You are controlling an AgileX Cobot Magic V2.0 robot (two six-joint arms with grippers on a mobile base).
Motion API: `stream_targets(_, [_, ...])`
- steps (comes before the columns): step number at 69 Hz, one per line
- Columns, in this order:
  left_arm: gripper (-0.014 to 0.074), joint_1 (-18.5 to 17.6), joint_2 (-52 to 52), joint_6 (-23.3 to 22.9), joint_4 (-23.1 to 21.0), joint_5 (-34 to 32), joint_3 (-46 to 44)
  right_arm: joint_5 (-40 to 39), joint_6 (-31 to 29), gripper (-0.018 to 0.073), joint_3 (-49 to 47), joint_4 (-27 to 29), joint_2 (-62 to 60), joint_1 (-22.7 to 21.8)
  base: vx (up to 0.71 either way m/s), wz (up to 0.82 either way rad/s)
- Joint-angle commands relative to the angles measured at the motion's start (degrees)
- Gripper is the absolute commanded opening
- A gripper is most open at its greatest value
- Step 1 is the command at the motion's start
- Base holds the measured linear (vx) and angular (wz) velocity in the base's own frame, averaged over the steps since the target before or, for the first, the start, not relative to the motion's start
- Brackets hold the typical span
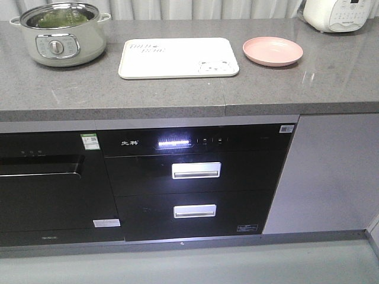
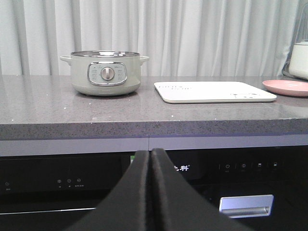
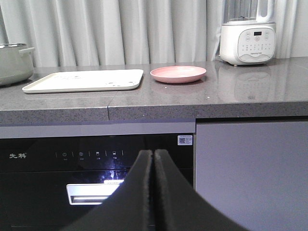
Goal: Transfer vegetables to tray and serve
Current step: 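Drive the base forward to the counter with the pot, tray and plate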
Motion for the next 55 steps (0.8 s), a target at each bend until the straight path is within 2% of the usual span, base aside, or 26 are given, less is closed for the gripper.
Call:
stream_targets(1, [-0.0006,0.18,-0.82,0.0,-0.46,-4.15,0.57,-4.57,-0.09,-0.0007,0.36,-0.49,-0.06,-0.3,0.11,0.0])
stream_targets(55, [-0.0006,0.18,-0.82,0.0,-0.46,-4.15,0.57,-4.57,-0.09,-0.0007,0.36,-0.49,-0.06,-0.3,0.12,-0.01])
